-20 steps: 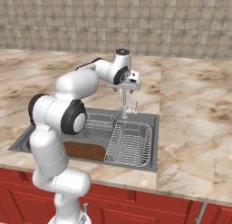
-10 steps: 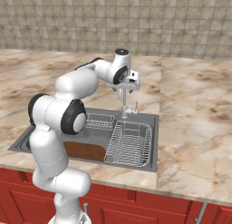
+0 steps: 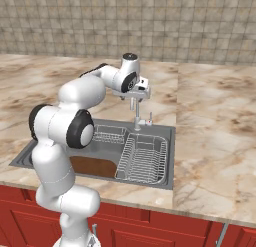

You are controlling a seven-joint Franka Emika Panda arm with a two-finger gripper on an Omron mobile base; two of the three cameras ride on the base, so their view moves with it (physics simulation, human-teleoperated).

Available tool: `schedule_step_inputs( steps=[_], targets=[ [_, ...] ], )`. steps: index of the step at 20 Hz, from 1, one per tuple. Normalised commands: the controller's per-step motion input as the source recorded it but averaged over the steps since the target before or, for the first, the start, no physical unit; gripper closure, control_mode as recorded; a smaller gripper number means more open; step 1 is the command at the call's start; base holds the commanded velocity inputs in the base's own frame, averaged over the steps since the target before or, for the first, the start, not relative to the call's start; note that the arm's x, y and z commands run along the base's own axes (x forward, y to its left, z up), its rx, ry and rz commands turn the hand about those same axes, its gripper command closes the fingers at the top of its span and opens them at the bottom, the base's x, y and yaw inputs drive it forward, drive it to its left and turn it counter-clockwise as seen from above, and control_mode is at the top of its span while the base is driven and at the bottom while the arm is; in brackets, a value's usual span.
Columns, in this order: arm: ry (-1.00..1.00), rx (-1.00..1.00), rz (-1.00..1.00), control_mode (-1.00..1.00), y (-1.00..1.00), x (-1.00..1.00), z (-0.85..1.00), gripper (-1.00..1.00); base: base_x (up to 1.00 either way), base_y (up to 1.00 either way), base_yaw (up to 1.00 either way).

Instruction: Turn on the sink faucet with hot water and rinse the cutting board for ten seconds, then turn off the faucet. Push the cutting board to reach the water if necessary.

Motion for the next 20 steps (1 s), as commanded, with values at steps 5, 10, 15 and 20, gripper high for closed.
schedule_step_inputs(
  steps=[5,10,15,20],
  targets=[
    [0.0,0.0,0.0,-1.0,0.26,0.01,-0.07,-1.0,0.0,0.0,0.0],
    [0.0,0.0,0.0,-1.0,0.29,0.01,-0.11,-1.0,0.0,0.0,0.0],
    [0.0,0.0,0.0,-1.0,0.36,0.0,-0.14,-1.0,0.0,0.0,0.0],
    [0.01,-0.01,0.0,-1.0,0.39,0.04,-0.14,-1.0,0.0,0.0,0.0]
  ],
)
